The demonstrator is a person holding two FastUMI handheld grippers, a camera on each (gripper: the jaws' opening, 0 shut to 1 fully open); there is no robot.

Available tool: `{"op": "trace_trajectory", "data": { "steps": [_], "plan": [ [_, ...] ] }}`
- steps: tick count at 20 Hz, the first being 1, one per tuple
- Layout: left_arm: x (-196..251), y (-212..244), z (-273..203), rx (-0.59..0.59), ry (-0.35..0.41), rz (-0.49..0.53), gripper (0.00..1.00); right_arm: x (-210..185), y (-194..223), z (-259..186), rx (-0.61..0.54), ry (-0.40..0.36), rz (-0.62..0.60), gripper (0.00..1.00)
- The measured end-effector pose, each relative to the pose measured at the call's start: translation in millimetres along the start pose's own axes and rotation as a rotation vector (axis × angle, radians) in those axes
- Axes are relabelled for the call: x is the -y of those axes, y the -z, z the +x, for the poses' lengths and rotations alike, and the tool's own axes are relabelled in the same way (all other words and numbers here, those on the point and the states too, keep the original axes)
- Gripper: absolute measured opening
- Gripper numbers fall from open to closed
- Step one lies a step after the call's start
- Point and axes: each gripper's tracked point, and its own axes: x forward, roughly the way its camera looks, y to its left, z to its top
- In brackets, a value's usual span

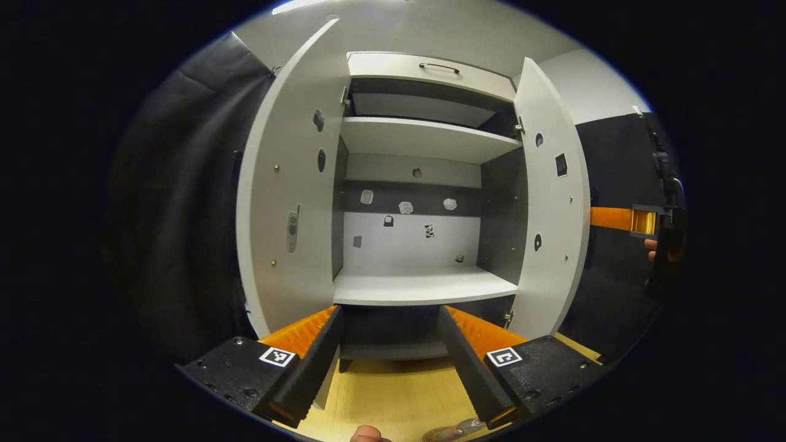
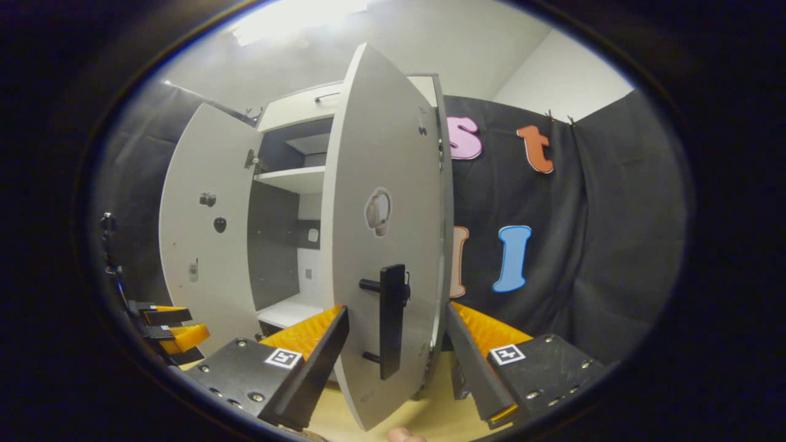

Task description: Grasp the bottle in the cabinet with the left hand and place it on the coaster, then close the right door with the right hand and the left door with the left hand.

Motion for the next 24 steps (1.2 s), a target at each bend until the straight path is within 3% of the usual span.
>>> {"op": "trace_trajectory", "data": {
  "steps": [14,24],
  "plan": [
    [-75,-1,-36,0.019,-0.176,-0.009,0.97,-71,-1,30,0.015,-0.144,-0.004,0.95],
    [-122,3,-49,0.008,-0.228,-0.016,0.97,-99,9,36,0.005,-0.144,0.010,0.95]
  ]
}}
